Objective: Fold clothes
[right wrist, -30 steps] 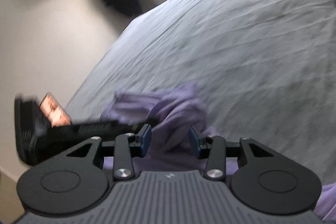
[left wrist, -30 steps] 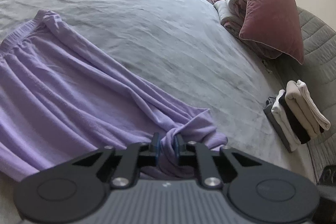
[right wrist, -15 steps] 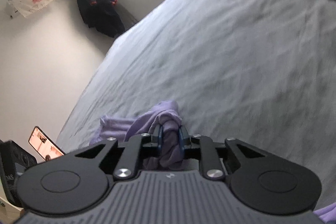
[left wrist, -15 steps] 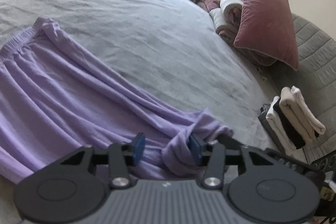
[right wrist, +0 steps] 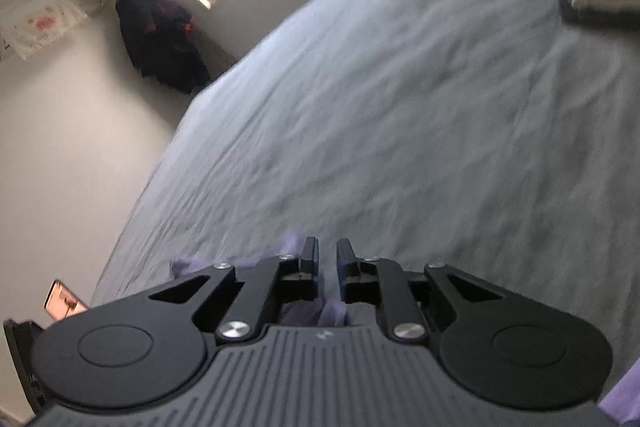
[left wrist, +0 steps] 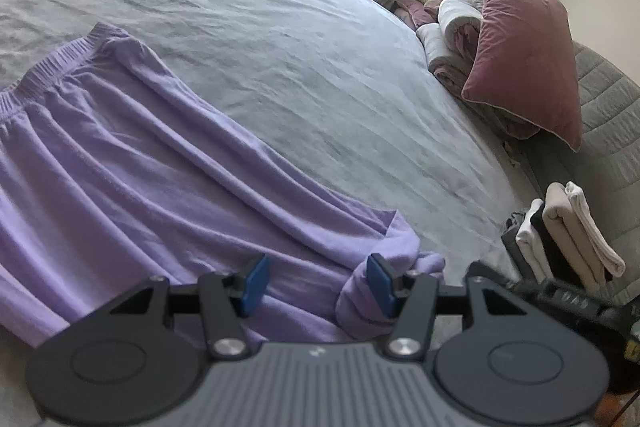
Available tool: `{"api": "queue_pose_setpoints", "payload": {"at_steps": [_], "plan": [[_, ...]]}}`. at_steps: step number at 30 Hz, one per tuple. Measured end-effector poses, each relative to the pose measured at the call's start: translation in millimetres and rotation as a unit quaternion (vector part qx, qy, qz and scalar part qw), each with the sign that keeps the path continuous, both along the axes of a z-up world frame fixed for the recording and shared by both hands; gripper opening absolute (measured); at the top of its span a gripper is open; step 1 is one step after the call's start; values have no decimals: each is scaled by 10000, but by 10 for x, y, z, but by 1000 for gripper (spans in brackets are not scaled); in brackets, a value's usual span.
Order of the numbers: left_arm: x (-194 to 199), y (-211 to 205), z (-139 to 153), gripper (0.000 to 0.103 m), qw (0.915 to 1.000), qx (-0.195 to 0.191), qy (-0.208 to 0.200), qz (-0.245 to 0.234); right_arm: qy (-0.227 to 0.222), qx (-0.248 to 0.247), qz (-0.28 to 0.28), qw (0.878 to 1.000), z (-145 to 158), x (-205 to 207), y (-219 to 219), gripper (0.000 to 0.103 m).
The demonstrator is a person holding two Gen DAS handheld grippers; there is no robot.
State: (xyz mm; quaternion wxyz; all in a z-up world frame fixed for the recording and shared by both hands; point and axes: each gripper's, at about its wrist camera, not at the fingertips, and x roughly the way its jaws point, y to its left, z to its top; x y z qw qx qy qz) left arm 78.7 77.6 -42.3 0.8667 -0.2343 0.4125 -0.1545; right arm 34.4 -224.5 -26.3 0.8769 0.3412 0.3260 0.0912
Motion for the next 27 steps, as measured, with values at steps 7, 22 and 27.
{"api": "queue_pose_setpoints", "payload": {"at_steps": [7, 22, 27], "plan": [[5, -17, -28, 56, 9999, 126, 15, -39, 133, -240, 452, 9986, -177, 84, 281, 31], [15, 23, -53, 56, 9996, 220, 54, 143, -1063, -1502, -345, 9823, 258, -91, 192, 10], [26, 50, -54, 56, 9997, 182, 74, 165, -1146, -1674, -905, 9750, 347, -93, -80, 10]]}}
